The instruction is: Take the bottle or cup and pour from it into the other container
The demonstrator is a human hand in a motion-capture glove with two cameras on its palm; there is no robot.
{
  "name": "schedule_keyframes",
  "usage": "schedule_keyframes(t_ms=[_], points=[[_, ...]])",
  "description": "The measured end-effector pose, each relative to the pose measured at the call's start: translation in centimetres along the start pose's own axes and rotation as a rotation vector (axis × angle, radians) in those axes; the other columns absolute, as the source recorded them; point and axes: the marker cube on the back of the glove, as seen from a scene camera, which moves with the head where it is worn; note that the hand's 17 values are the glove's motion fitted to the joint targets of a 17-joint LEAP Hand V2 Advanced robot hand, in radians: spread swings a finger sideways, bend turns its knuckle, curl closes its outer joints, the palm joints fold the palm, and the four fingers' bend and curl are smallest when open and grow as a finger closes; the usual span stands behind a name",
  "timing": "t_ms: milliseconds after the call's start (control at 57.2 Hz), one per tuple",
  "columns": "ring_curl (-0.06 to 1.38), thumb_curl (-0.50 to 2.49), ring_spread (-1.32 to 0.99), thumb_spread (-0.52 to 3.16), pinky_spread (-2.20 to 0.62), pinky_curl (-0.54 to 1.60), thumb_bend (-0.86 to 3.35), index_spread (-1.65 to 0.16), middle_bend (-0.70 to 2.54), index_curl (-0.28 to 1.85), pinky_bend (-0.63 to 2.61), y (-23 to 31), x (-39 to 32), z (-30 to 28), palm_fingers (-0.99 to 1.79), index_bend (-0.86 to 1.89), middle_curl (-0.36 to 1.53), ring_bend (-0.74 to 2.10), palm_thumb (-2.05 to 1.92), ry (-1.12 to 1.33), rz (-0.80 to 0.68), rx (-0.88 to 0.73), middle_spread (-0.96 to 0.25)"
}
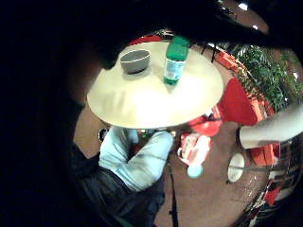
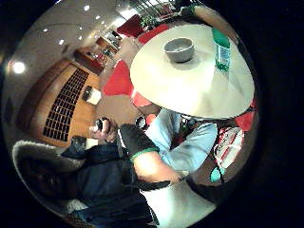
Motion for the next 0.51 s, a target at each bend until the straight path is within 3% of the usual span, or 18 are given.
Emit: schedule_keyframes(t_ms=[262,367,507], points=[[0.04,0.32,0.09,0.89,0.37,0.29,-0.03,-0.41,0.17,0.34,0.33,-2.3,5.0,-0.5,0.16,0.56,0.25,0.16,0.27,-0.062,0.265,0.129,-0.11],[0.04,0.33,0.10,0.89,0.37,0.30,-0.03,-0.41,0.17,0.35,0.33,-4.2,8.4,-0.6,0.16,0.55,0.25,0.16,0.27,-0.097,0.267,0.144,-0.11],[0.05,0.33,0.11,0.88,0.38,0.31,-0.03,-0.41,0.17,0.35,0.33,-5.7,13.1,0.8,0.14,0.54,0.25,0.15,0.28,-0.247,0.128,0.193,-0.10]])
